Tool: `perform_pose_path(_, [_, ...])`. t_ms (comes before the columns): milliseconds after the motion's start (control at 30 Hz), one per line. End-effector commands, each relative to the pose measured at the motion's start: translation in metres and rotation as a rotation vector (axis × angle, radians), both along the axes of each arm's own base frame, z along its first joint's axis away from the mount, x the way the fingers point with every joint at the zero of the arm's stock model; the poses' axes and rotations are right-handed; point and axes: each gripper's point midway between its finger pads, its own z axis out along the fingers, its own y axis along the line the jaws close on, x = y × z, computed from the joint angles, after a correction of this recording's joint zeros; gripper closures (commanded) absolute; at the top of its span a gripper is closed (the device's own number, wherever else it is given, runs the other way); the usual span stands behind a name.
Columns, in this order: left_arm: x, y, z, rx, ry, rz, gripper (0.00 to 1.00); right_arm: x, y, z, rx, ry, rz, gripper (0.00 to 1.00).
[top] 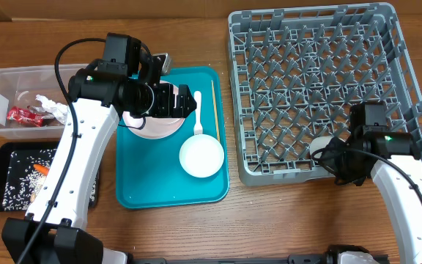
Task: Sort waste into correct bins and load items into the dishwasher rack
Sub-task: 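Lower the cup upside down into the grey dish rack with the right gripper, then open the right gripper and push the cup down between rack tines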
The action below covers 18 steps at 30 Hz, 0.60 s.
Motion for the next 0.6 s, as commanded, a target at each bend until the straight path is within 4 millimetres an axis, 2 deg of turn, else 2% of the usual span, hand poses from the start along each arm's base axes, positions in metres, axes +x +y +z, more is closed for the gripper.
perform_pose_path(0, [0.0005, 0.0002, 0.0024, 0.002, -0.008, 0.0, 0.0, -0.0127, 0.0048, -0.0092, 0.025, 0.047, 0.0, 0.96])
perform_pose_path(200, [0.0006, 0.0002, 0.0024, 0.002, -0.009, 0.0, 0.0, -0.0121, 0.0128, -0.0081, 0.071, 0.044, 0.005, 0.96])
perform_pose_path(267, [0.0005, 0.0002, 0.0024, 0.002, -0.008, 0.0, 0.0, -0.0115, 0.0128, -0.0081, 0.071, 0.042, 0.005, 0.85])
perform_pose_path(400, [0.0006, 0.0002, 0.0024, 0.002, -0.009, 0.0, 0.0, -0.0109, 0.0128, -0.0078, 0.071, 0.039, 0.005, 0.71])
perform_pose_path(567, [0.0006, 0.0002, 0.0024, 0.002, -0.009, 0.0, 0.0, -0.0078, 0.0144, -0.0048, 0.082, 0.028, 0.003, 0.67])
